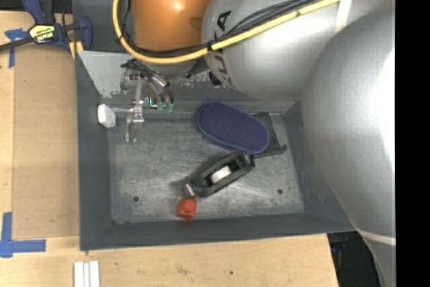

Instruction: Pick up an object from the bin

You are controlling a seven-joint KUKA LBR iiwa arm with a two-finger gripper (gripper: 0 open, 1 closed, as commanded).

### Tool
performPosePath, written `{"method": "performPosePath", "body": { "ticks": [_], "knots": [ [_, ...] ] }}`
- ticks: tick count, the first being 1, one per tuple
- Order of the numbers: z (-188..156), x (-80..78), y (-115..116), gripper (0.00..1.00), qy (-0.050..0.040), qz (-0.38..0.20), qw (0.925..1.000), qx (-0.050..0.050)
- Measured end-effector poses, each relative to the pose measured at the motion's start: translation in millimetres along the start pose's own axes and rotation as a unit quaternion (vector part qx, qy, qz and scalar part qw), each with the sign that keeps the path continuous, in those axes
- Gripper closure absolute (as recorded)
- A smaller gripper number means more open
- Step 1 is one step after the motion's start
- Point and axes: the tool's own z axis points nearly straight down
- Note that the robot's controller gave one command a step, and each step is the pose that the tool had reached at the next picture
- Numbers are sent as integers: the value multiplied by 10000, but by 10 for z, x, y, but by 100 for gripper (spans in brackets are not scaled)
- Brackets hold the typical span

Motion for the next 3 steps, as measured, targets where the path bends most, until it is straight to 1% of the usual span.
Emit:
{"method": "performPosePath", "body": {
  "ticks": [1, 2, 3],
  "knots": [
    [767, -29, -1069, 0, -14, 885, 9961, 17],
    [524, 156, -1936, 0, -40, 856, 9963, 17],
    [1302, -84, -2456, 0, -109, -51, 9999, -66]
  ]
}}
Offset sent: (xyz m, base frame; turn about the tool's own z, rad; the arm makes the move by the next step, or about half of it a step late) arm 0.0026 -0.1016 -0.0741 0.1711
